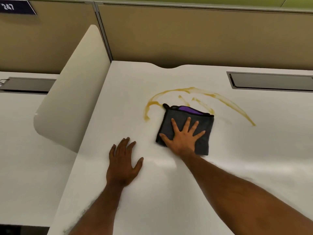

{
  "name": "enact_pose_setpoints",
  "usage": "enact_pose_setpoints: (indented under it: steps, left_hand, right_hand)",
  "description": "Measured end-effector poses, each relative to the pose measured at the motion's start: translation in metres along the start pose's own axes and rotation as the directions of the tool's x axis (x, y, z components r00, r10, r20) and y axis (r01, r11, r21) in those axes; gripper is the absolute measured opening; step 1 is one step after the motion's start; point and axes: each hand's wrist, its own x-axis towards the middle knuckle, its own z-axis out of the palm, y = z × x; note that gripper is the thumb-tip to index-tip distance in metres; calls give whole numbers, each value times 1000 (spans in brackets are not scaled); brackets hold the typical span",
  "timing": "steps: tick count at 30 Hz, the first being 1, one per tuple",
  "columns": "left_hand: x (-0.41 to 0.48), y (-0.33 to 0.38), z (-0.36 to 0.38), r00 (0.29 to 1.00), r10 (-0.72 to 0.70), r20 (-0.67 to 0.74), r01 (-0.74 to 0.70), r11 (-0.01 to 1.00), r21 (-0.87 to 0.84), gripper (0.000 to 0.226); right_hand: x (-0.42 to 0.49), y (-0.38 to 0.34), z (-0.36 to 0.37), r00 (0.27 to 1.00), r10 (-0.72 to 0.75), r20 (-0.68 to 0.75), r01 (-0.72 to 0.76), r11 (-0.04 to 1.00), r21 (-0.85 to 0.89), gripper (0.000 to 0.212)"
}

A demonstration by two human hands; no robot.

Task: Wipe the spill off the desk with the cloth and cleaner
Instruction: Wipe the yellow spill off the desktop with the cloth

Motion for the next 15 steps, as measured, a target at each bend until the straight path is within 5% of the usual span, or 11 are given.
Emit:
enact_pose_setpoints:
  steps: [8, 15]
  left_hand:
    - [1, 0, -2, 1000, -12, -15, 11, 996, -90, 68]
    - [0, 0, -3, 1000, 4, -5, -4, 1000, -31, 58]
  right_hand:
    - [-28, -40, 12, 926, -377, 14, 377, 926, -24, 84]
    - [0, 20, -2, 991, -129, -23, 129, 991, -26, 85]
